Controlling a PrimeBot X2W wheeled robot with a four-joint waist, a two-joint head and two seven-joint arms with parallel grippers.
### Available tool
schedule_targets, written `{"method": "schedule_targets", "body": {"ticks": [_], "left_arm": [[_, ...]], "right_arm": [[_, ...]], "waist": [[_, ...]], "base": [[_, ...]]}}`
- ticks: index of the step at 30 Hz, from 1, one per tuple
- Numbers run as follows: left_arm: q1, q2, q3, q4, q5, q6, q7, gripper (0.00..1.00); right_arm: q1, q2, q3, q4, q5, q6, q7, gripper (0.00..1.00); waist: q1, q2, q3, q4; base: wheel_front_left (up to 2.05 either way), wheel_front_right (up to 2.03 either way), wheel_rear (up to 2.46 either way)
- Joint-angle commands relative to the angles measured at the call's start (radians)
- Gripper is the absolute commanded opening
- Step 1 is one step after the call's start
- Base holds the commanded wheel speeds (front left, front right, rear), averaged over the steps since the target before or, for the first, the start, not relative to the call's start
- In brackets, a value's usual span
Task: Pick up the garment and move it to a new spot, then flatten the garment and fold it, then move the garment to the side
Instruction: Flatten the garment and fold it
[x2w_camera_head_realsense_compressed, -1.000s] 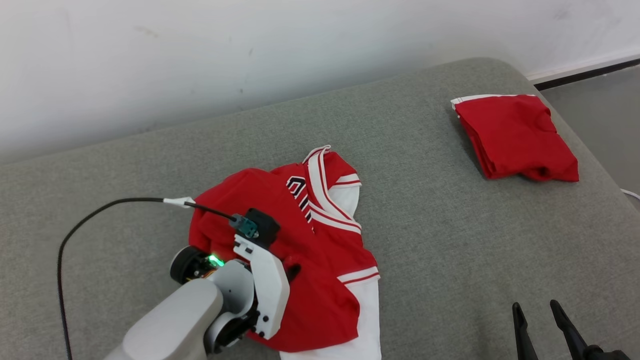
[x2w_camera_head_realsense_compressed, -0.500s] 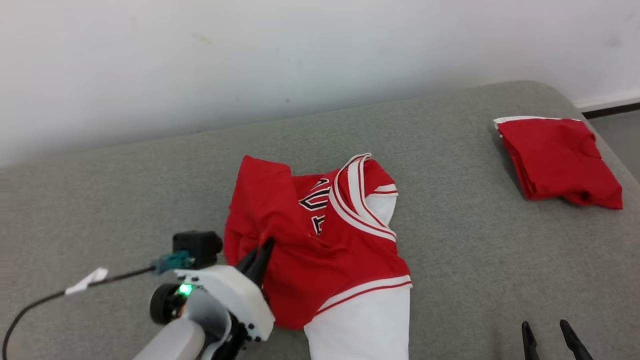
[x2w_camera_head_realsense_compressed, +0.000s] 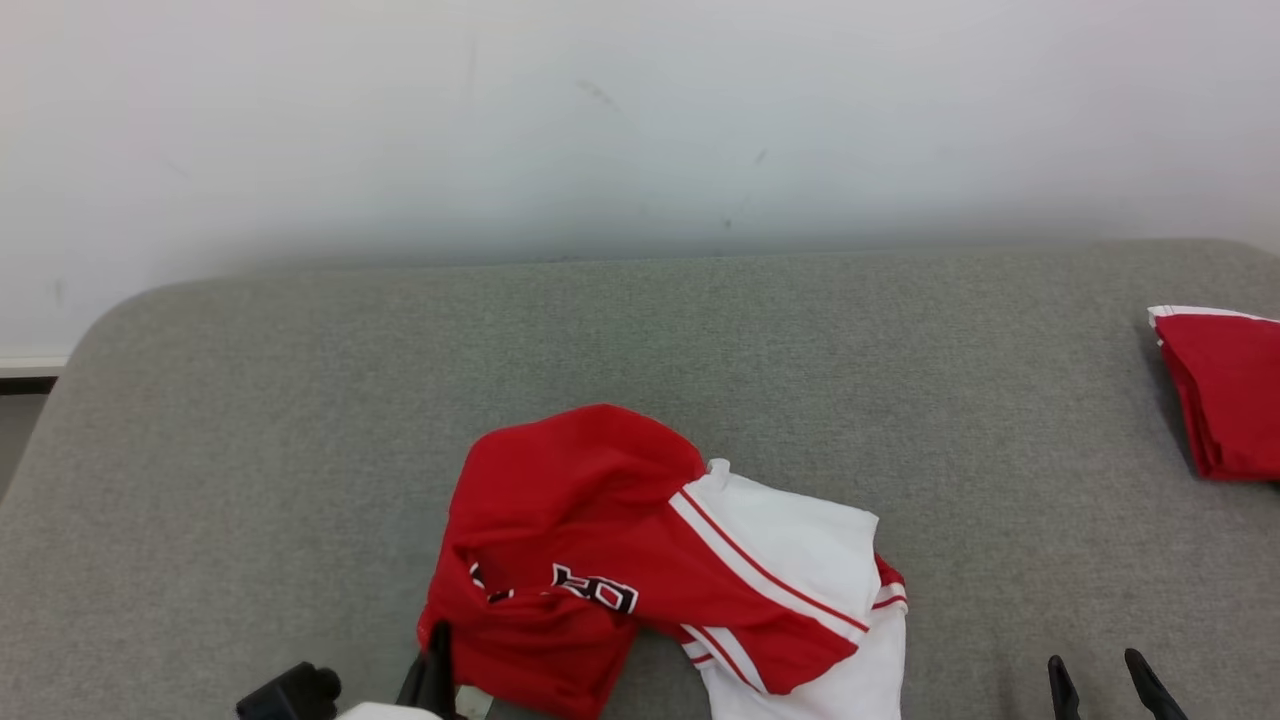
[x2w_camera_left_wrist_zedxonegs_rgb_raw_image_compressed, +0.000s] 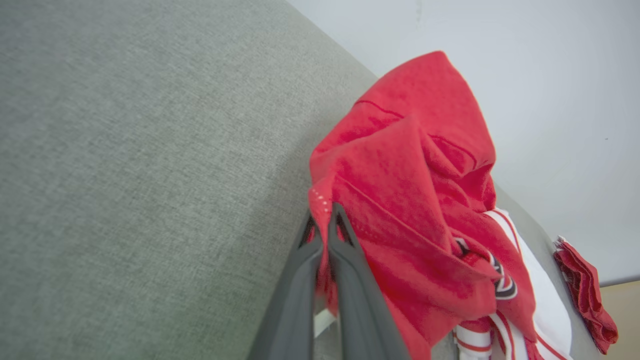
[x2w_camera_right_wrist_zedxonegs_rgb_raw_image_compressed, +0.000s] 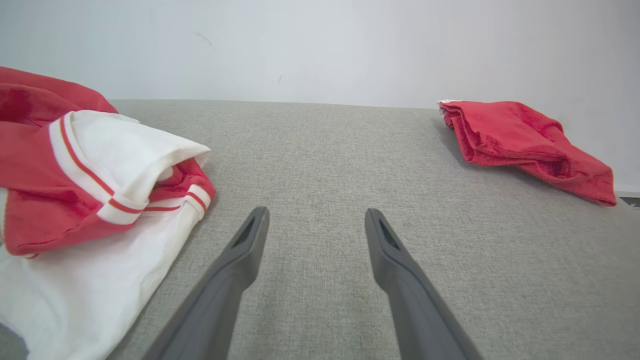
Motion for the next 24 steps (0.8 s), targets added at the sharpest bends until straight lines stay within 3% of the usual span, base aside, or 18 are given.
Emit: {"method": "schedule_targets", "body": {"ticks": [1,6,14,19,24], "left_arm": [[0.015,-0.007,0.014,0.015,0.000,-0.005,-0.015,1.00],[0.039,0.014,0.040,0.038,0.019,-0.008,-0.025,1.00],[0.066,0.106,0.068,-0.084,0.118,0.069,-0.028,1.00],[-0.004,0.126,-0.055,-0.211,0.197,0.061,0.072,1.00],[-0.100,0.108,-0.193,-0.211,0.255,0.016,0.194,1.00]], "right_arm": [[0.013,-0.006,0.001,0.000,-0.002,-0.002,0.001,1.00],[0.016,-0.003,0.003,0.002,-0.001,-0.002,0.001,1.00],[0.020,0.000,0.011,0.003,0.003,-0.002,0.001,1.00],[0.004,0.004,0.019,0.006,0.004,-0.002,0.001,1.00],[-0.016,0.008,0.025,0.006,0.006,-0.002,0.001,1.00]], "waist": [[0.0001,0.0000,-0.006,0.019],[0.0001,0.0000,-0.011,0.028],[0.0001,0.0000,-0.021,0.001],[0.0001,0.0000,-0.020,-0.037],[0.0001,0.0000,-0.010,-0.091]], "base": [[0.00,0.00,0.00],[0.00,0.00,0.00],[0.00,0.00,0.00],[0.00,0.00,0.00],[0.00,0.00,0.00]]}}
